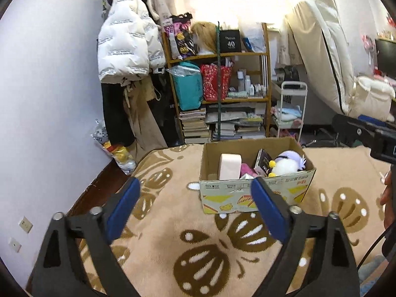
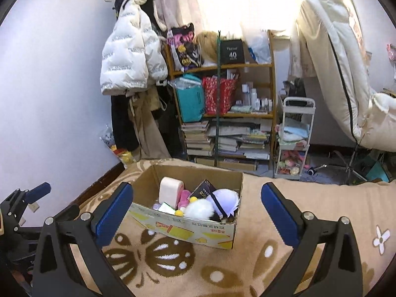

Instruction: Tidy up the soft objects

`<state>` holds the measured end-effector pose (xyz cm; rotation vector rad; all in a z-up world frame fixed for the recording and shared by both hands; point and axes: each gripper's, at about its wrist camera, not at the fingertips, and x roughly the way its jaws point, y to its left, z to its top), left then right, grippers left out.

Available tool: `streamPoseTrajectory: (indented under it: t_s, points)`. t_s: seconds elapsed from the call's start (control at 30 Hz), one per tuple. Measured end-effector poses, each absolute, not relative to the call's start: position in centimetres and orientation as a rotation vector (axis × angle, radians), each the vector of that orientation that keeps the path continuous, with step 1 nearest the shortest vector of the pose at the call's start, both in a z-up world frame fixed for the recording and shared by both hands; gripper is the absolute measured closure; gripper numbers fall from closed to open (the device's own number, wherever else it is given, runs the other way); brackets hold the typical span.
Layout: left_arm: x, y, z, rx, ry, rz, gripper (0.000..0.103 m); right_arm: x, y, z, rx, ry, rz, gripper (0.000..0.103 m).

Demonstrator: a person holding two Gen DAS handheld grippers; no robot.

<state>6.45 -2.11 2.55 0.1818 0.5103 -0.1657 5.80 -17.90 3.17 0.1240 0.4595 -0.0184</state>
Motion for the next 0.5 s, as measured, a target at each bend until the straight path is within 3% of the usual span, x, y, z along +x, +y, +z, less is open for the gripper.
streamPoseTrajectory:
  t_s: [0.5]
  points:
    - [3.5,0.7,4.0,0.130,0.467,-0.130,0.005,0.3,-18.3,4.0,0.131,0.416,-0.054,0.000]
